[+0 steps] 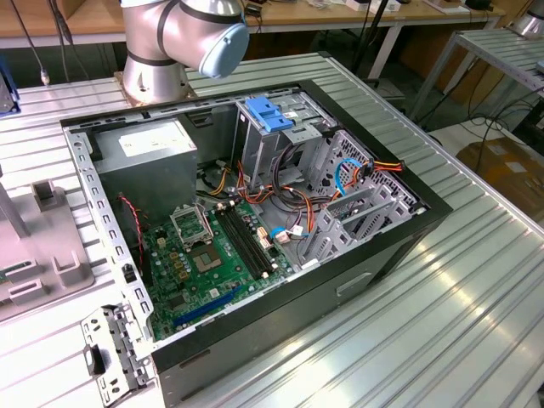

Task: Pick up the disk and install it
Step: 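Pick up the disk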

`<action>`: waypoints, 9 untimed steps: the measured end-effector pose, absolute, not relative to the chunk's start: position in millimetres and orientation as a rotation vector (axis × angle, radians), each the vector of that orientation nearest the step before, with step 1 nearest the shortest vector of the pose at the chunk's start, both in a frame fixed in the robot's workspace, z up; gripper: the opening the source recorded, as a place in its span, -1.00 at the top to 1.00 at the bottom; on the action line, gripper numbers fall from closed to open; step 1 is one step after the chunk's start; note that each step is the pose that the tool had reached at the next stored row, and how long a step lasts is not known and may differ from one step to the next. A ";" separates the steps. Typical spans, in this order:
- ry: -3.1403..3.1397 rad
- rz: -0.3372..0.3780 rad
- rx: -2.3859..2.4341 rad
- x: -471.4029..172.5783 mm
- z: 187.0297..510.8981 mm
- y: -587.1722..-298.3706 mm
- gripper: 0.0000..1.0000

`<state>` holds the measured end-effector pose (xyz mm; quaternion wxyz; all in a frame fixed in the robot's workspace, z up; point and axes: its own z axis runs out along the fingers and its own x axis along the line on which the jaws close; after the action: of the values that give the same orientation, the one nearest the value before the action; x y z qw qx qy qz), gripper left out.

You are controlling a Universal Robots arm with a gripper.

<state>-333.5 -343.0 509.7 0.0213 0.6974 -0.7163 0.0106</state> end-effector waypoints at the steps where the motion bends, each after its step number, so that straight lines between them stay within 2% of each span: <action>1: -2.221 0.033 2.162 -332.9 509.7 -343.9 0.28; 9: -2.220 0.031 2.161 -328.2 505.4 -353.1 0.28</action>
<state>-328.2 -353.1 505.4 0.0219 0.6974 -0.7163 0.0099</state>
